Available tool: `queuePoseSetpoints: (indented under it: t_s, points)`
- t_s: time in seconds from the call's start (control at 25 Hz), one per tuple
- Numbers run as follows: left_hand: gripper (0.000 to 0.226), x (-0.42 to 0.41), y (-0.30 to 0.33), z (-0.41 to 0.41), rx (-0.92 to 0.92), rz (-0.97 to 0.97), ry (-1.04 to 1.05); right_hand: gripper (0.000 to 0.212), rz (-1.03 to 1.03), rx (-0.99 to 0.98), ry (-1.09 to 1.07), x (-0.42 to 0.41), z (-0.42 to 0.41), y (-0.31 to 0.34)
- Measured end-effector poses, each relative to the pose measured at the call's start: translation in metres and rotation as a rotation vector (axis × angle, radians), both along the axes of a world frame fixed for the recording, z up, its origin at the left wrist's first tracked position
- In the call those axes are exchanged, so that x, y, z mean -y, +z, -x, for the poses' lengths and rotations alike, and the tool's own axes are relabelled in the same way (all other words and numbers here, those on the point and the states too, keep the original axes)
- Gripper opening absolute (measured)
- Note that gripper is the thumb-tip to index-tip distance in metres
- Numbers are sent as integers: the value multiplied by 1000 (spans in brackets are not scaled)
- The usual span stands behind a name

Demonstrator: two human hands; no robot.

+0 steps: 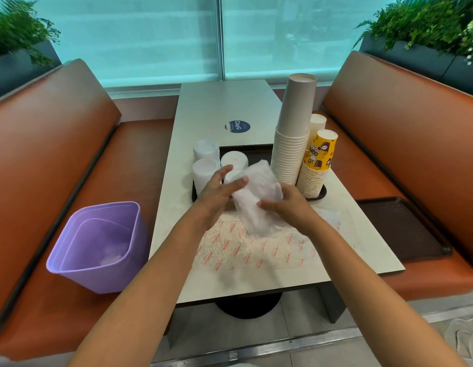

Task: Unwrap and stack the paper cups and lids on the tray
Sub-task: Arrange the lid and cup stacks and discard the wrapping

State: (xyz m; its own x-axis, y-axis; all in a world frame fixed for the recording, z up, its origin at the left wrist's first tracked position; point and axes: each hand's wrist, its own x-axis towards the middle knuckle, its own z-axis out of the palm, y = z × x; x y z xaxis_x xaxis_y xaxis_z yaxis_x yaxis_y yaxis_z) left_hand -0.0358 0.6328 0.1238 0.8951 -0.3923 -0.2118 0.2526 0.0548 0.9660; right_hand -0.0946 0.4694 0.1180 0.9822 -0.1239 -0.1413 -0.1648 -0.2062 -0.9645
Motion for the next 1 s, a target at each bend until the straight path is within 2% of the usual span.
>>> queuePoseSetpoints:
  t_s: [0.08, 0.2, 0.28, 0.36, 0.44, 0.52, 0.6, 0.64, 0.76, 0.84, 1.0]
  points:
    - [85, 6, -11, 3, -120, 48, 3, 33, -169, 28, -146, -10, 0, -6]
    - [54, 15, -25, 12, -66, 10, -17, 40, -248, 33, -196, -14, -3, -11]
    - [46, 15, -25, 11, 39, -68, 55, 59, -212, 35, -219, -8, -3, -10]
    - [45, 11, -23, 9, 151, -165, 42, 80, -30, 166, -268, -1, -3, -6]
    - [48, 8, -19, 8, 264, -310, -39, 90, 299, 342, -200, 7, -6, 1]
    - [54, 7, -16, 6, 403, -507, -137, 91, 487, 290, -12, 11, -13, 13]
    - [57, 8, -12, 6, 480, -598, -205, 77, 477, 106, 130, 14, -19, 21]
    - [57, 9, -11, 7, 483, -570, -226, 64, 447, 51, 154, 14, -21, 22]
    - [52, 8, -12, 10, 478, -369, -198, 23, 260, 98, 48, 15, -24, 15]
    - [44, 5, -17, 8, 531, -329, -141, 4, 189, 168, -46, 17, -26, 8]
    - [23, 6, -22, 5, 506, -301, -108, 6, 126, 168, -60, 20, -27, 4]
